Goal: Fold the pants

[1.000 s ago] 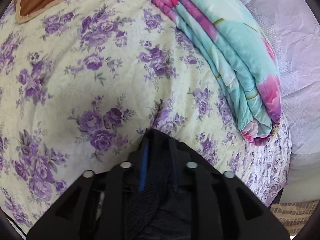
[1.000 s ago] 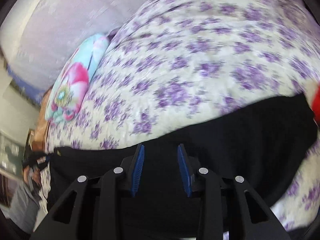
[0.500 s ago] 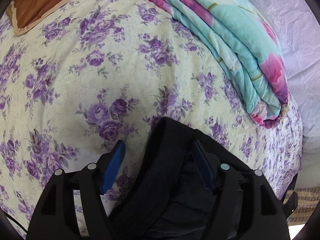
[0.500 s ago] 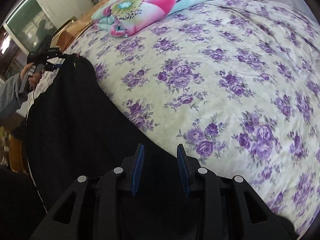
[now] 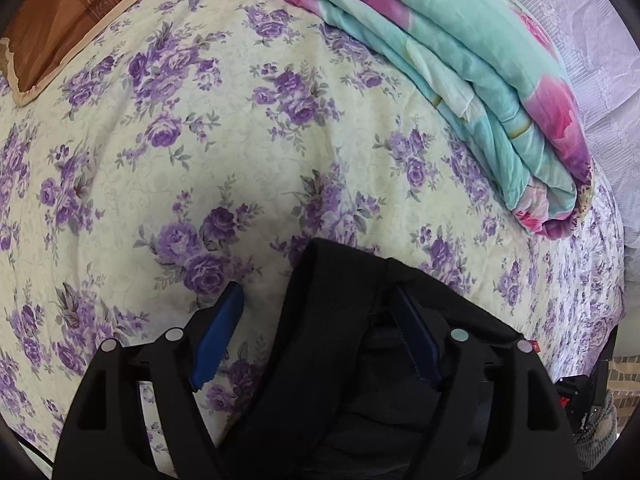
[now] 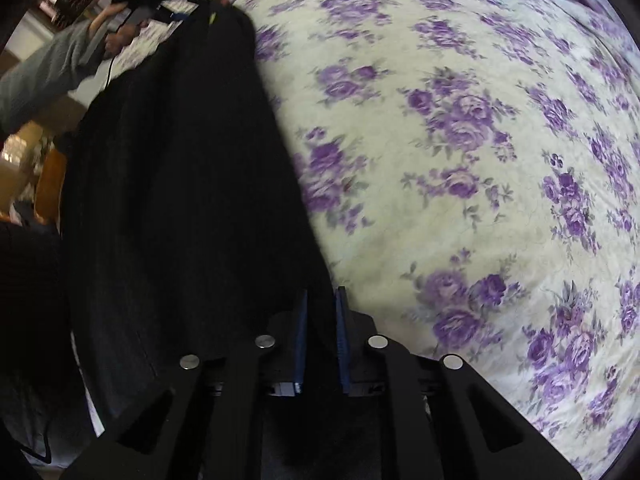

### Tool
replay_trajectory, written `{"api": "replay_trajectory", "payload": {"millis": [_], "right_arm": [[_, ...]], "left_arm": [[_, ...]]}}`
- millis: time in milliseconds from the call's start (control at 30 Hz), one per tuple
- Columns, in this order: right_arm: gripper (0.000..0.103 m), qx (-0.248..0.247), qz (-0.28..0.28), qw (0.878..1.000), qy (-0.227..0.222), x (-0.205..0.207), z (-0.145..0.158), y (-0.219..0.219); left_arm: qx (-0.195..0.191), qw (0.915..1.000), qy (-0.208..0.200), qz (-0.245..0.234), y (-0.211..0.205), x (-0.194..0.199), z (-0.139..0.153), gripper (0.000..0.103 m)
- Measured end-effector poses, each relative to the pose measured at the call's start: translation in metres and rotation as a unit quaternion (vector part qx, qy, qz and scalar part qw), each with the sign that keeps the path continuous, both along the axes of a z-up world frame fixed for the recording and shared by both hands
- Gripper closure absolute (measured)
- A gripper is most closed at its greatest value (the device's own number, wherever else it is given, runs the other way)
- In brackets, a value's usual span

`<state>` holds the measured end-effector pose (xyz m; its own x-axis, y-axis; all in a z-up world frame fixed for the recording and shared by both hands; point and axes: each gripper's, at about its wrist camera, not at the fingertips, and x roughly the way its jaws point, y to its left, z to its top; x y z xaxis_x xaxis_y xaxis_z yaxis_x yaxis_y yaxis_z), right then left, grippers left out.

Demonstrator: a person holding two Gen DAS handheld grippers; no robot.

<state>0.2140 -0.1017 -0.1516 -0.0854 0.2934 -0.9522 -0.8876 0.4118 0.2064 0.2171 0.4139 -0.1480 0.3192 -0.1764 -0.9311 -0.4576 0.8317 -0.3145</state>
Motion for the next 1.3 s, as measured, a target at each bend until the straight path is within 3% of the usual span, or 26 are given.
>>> {"api": "replay_trajectory", "payload": {"millis": [167, 233, 367, 400, 433, 500, 567, 667, 700, 733, 800, 1000, 1067, 1100, 1133, 1300], "right_arm": [[0.098, -0.002, -0.019, 0.999, -0.034, -0.002, 0.012, -0.004], [0.098, 0.001, -0.028, 0.998, -0.054, -0.004, 0.024, -0.008], [0.098, 0.026, -0.07, 0.992, -0.101, -0.01, 0.067, -0.026], [0.098, 0.031, -0.076, 0.991, -0.11, -0.015, 0.077, -0.03], [0.098, 0.035, -0.08, 0.989, -0.119, -0.022, 0.086, -0.032], [0.098, 0.045, -0.087, 0.986, -0.134, -0.036, 0.102, -0.036], [0.098, 0.051, -0.09, 0.984, -0.146, -0.057, 0.114, -0.039], [0.098, 0.047, -0.099, 0.983, -0.149, -0.076, 0.114, -0.035], [0.098, 0.044, -0.101, 0.983, -0.149, -0.078, 0.11, -0.032], [0.098, 0.041, -0.106, 0.982, -0.152, -0.079, 0.109, -0.028], [0.098, 0.041, -0.115, 0.98, -0.155, -0.079, 0.109, -0.024], [0.098, 0.04, -0.128, 0.978, -0.161, -0.076, 0.117, -0.029], [0.098, 0.038, -0.129, 0.977, -0.163, -0.076, 0.12, -0.029], [0.098, 0.037, -0.13, 0.977, -0.164, -0.076, 0.121, -0.029], [0.098, 0.036, -0.131, 0.977, -0.166, -0.077, 0.122, -0.028], [0.098, 0.035, -0.145, 0.972, -0.179, -0.084, 0.131, -0.033]], "left_arm": [[0.0, 1.0, -0.005, 0.0, 0.0, 0.002, 0.001, 0.034], [-0.02, 0.9996, -0.016, -0.013, -0.003, 0.006, 0.006, 0.056], [-0.005, 0.9988, -0.039, -0.03, -0.007, 0.001, 0.022, 0.065], [-0.003, 0.9986, -0.045, -0.029, -0.006, -0.003, 0.026, 0.082], [-0.007, 0.9984, -0.051, -0.022, 0.0, -0.007, 0.03, 0.089], [-0.04, 0.9963, -0.075, -0.01, 0.012, -0.018, 0.038, 0.091], [-0.047, 0.9945, -0.093, -0.006, 0.021, -0.027, 0.048, 0.093], [-0.071, 0.9934, -0.089, -0.019, 0.023, -0.03, 0.051, 0.093], [-0.074, 0.9938, -0.081, -0.019, 0.022, -0.029, 0.049, 0.085], [-0.072, 0.9947, -0.071, -0.017, 0.02, -0.026, 0.045, 0.068], [-0.051, 0.9967, -0.063, 0.0, 0.018, -0.022, 0.04, 0.056], [-0.057, 0.9977, -0.037, -0.001, 0.014, -0.002, 0.021, 0.056], [-0.052, 0.9981, -0.031, -0.011, 0.008, 0.007, 0.018, 0.058], [-0.056, 0.9978, -0.033, -0.014, 0.006, 0.009, 0.017, 0.078], [-0.062, 0.9974, -0.033, -0.018, 0.005, 0.012, 0.017, 0.092], [-0.067, 0.9957, -0.055, -0.031, 0.002, 0.007, 0.033, 0.097]]}}
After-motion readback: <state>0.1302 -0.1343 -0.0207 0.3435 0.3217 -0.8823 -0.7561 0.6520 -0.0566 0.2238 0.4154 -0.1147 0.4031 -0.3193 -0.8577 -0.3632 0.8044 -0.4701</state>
